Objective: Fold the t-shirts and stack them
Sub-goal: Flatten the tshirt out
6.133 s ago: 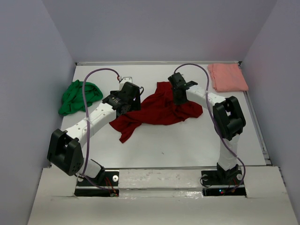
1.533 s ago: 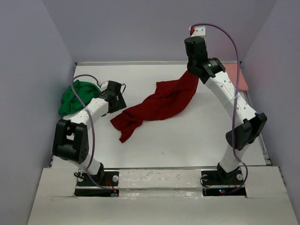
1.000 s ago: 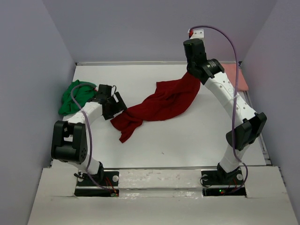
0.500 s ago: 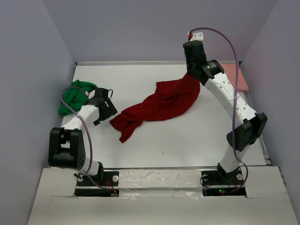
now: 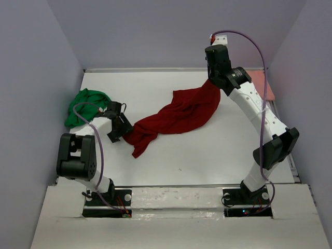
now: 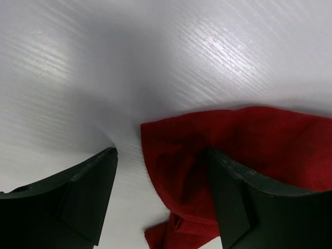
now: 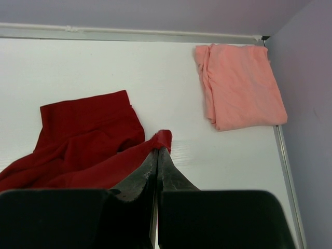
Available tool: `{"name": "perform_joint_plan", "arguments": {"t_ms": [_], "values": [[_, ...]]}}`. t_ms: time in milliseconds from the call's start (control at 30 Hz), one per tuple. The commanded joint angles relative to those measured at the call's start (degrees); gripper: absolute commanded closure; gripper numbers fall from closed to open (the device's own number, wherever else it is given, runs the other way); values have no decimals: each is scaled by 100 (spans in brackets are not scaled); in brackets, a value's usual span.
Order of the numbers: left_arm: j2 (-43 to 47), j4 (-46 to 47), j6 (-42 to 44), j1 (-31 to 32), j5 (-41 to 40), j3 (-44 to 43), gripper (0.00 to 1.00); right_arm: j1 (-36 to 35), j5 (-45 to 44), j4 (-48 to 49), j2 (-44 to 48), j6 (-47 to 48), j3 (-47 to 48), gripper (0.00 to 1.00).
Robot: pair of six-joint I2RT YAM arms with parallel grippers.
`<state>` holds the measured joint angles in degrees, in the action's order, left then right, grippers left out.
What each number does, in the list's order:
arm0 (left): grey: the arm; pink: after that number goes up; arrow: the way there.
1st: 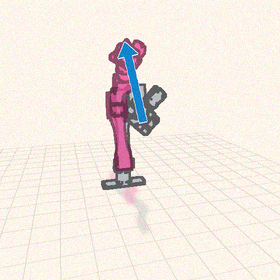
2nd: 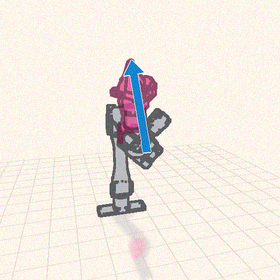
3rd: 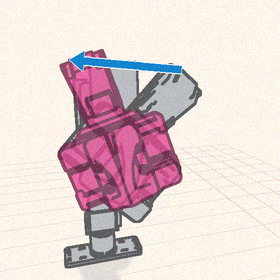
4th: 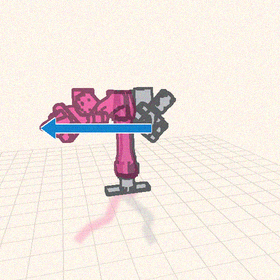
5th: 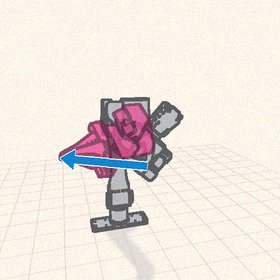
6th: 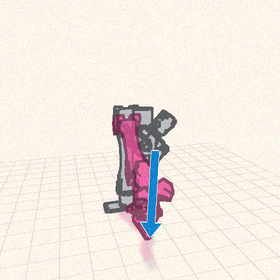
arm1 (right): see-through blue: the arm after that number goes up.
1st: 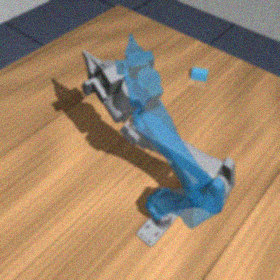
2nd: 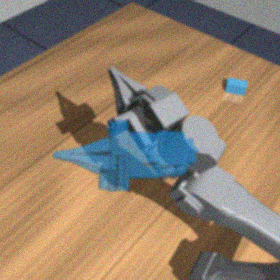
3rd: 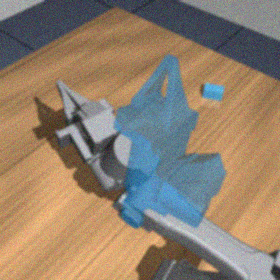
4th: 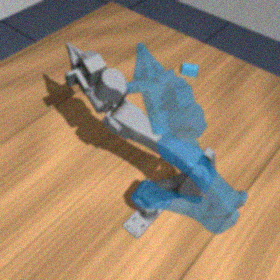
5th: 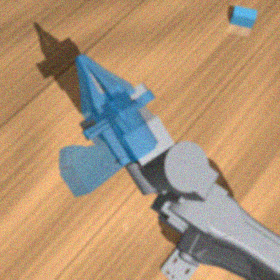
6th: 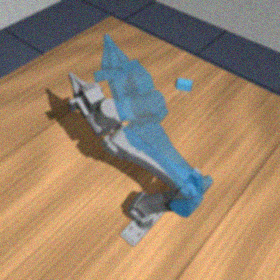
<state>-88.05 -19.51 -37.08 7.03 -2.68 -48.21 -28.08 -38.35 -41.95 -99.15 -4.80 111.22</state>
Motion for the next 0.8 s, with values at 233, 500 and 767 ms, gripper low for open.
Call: {"name": "perform_joint_plan", "arguments": {"t_ms": [233, 500, 767], "values": [[-432, 131, -54, -202, -22, -373, 23, 48, 134, 170, 335, -21, -223, 100], [-450, 131, -36, -386, -22, -471, 46, 48, 108, 188, 283, -12, -241, 100], [-441, 237, 43, -430, 566, -250, 62, 48, 143, 153, 239, 5, -118, 100]]}}
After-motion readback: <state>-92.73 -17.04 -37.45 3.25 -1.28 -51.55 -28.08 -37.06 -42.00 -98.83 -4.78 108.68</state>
